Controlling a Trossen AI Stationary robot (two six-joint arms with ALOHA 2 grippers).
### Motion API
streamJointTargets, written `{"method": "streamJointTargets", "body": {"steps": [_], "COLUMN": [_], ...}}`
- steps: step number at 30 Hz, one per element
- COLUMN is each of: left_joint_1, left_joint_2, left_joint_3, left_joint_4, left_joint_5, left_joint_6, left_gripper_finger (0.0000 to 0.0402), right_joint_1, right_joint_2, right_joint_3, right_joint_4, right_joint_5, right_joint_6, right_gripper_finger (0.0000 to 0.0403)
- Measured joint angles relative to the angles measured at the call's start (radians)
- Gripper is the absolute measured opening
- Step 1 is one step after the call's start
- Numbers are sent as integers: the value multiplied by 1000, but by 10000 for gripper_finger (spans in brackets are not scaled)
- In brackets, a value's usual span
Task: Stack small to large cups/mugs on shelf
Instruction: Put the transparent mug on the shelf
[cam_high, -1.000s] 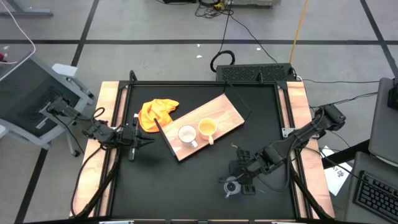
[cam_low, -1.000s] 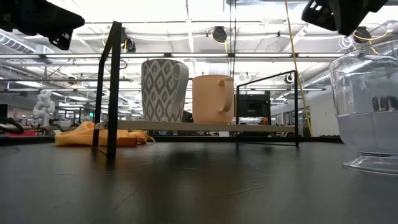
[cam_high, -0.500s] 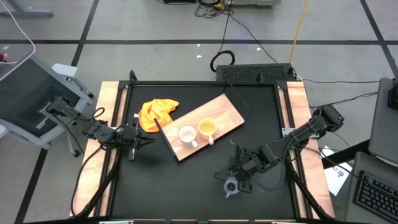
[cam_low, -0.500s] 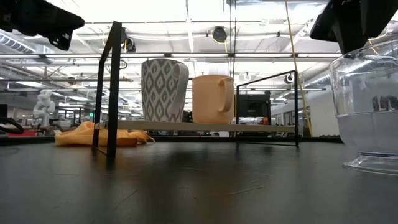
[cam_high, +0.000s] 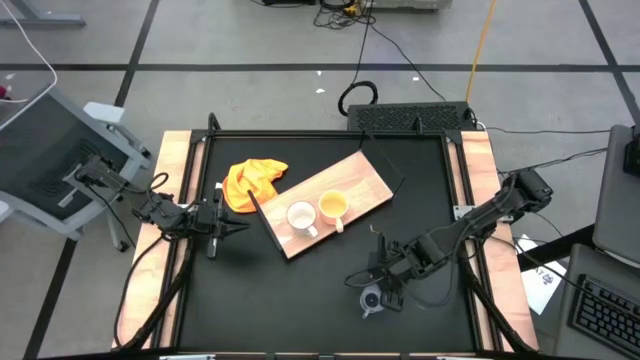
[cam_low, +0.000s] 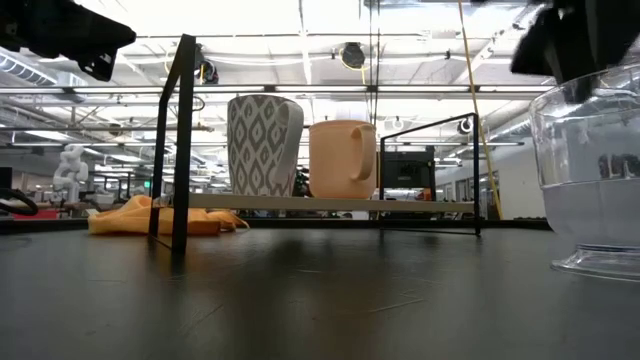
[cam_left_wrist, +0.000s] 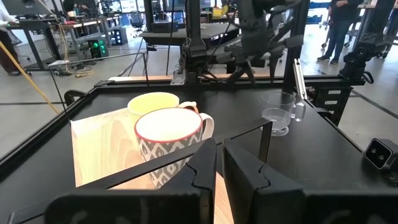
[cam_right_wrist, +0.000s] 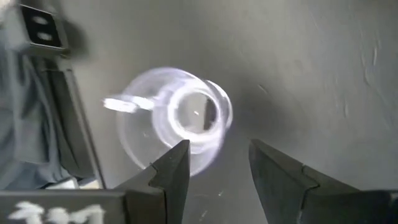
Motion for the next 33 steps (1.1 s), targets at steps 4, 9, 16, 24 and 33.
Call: {"method": "streamJointTargets", "body": {"steps": [4,9,16,24,33], "left_joint_1": [0,0,0,0,0], "left_joint_2": [0,0,0,0,0], "left_joint_3": [0,0,0,0,0], "left_joint_4": [0,3,3,4,5], "left_joint_5": [0,0,0,0,0], "left_joint_6": [0,0,0,0,0], "left_gripper_finger": [31,31,31,31,31], "right_joint_1": [-1,-1,-1,-2,-22], "right_joint_2": [0,0,0,0,0], "right_joint_3": [-49,-78,-121,-123,-123], "right_joint_4": [14,55,173,166,152], "right_joint_5": [-5,-8,-27,-25,-23], "right_joint_6": [34,33,34,31,0], "right_gripper_finger": [155,155,155,155,155]}}
